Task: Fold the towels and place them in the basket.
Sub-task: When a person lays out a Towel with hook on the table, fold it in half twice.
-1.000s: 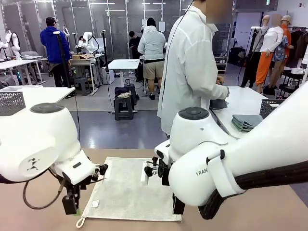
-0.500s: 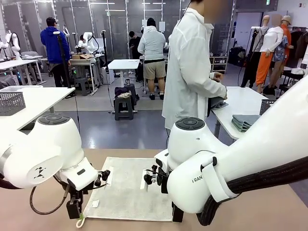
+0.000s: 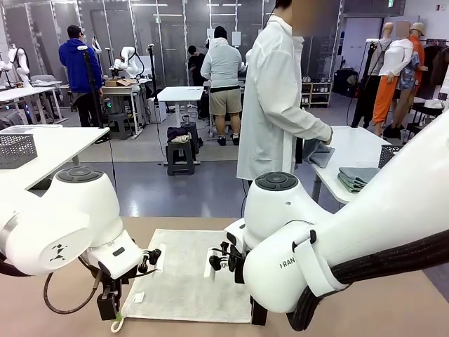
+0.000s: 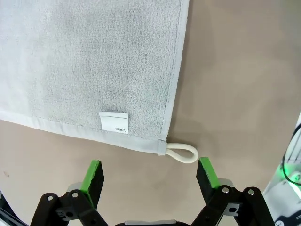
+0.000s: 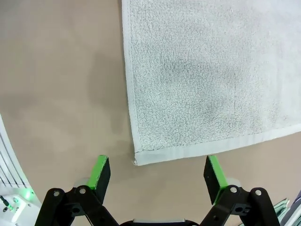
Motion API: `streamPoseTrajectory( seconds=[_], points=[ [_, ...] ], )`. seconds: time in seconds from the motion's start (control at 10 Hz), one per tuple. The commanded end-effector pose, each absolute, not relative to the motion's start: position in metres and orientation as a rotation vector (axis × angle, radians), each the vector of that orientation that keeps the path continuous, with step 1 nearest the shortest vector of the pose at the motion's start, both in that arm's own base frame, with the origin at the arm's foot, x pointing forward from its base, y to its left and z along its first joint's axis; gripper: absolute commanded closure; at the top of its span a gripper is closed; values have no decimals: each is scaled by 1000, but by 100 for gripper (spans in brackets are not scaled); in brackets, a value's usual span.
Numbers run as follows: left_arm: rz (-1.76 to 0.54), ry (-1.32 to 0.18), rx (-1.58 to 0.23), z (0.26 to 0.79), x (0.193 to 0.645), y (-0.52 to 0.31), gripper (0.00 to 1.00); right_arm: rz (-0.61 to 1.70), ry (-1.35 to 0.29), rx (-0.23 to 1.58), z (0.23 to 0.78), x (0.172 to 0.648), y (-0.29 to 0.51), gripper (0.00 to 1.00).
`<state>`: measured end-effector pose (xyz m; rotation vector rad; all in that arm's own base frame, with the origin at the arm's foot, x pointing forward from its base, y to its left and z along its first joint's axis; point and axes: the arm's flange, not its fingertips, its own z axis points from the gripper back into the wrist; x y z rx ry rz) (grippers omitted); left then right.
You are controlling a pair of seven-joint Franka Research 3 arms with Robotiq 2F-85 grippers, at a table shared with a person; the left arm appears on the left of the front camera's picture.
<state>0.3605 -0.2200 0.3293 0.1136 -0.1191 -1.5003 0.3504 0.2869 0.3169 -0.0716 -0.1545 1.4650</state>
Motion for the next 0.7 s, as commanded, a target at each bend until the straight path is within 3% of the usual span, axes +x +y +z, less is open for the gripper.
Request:
streamPoseTrajectory(
  seconds=[0.0, 0.6],
  points=[
    [-1549, -148, 99, 321, 364, -222, 0, 1461, -158, -81, 312, 350, 282, 0],
    [-1644, -158, 101, 306, 367, -230, 0, 1503, -132, -91, 302, 358, 277, 0]
  ],
)
